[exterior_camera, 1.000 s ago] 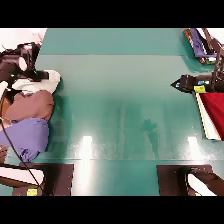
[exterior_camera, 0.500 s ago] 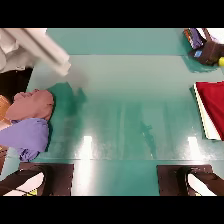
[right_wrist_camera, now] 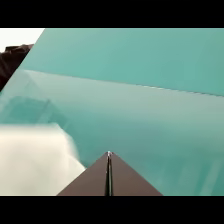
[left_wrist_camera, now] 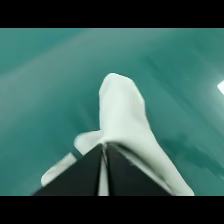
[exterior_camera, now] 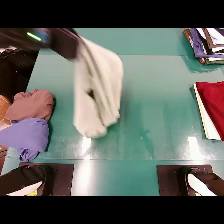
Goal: Fold the shirts.
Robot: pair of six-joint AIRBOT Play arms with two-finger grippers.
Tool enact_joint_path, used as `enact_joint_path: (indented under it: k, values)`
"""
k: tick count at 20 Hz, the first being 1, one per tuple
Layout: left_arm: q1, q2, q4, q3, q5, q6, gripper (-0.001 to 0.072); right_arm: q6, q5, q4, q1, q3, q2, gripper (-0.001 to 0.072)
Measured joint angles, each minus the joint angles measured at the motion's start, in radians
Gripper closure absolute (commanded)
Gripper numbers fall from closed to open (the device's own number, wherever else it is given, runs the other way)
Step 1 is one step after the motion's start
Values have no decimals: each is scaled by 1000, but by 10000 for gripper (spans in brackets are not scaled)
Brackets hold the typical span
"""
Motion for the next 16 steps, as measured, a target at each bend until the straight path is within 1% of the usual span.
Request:
enact_joint_path:
  k: [1,2,4,6,9,12,16]
  values:
    - [-30,-28,-10,-13,-5,0,168,-1,18,0,0,7,0,697]
    - [-48,-53,-9,-24,-11,-2,168,-3,33,0,0,13,0,697]
    - [-48,-79,13,-37,-32,-11,168,-5,68,0,0,19,0,698]
    - [3,-88,45,-48,-77,-24,168,-6,91,0,0,22,0,697]
    - [133,-76,56,-128,-141,-42,168,-6,108,0,0,24,0,698]
    - [263,-45,19,-313,-150,-55,168,-7,109,0,0,25,0,697]
    - [369,-3,-143,-640,-54,-61,168,-8,102,-1,0,25,0,697]
